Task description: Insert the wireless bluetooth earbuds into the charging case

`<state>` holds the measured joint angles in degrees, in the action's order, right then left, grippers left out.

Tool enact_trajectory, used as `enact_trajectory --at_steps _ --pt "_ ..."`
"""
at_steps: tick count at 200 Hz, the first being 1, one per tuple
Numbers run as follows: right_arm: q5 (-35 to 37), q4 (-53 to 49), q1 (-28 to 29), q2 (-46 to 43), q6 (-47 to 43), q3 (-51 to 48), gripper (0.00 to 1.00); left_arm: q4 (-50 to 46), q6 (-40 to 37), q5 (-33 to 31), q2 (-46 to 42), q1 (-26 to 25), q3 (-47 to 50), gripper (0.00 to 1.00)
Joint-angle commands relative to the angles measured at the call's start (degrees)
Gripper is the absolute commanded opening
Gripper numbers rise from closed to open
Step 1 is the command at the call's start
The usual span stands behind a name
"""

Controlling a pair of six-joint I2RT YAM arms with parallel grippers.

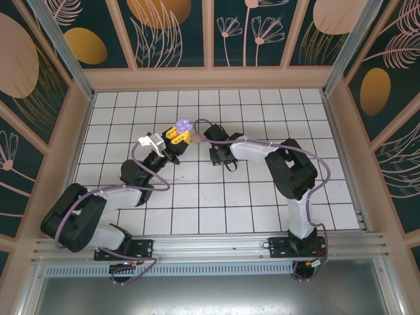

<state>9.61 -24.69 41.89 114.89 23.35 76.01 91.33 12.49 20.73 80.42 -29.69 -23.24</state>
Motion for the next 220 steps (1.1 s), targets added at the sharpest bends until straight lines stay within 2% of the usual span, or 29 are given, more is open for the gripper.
enact_trajectory --at_steps 1,67,146,175,220 --pt "0.5 -1.7 0.3 -1.5 1.2 -1.8 0.16 3.7 -0.3 1.2 -0.1 -0.4 -1.1 0.00" --pt "1.4 -0.7 -2.5 -13.7 2.2 -4.3 0.16 0.9 -2.7 2.9 -2.3 -0.4 -1.9 0.00" --pt "3.9 3.8 -3.3 -30.8 -2.2 0.4 0.16 -9.4 -10.2 10.7 -5.2 -0.4 -5.4 0.00" --pt "1.8 7.6 -3.1 -35.2 -4.6 2.8 0.16 -10.0 -10.4 13.0 -4.7 -0.4 -6.3 0.00" --pt "-5.1 16.6 -1.7 -40.4 -7.3 2.2 0.17 -7.4 -7.9 13.4 -2.3 -0.6 -7.4 0.00"
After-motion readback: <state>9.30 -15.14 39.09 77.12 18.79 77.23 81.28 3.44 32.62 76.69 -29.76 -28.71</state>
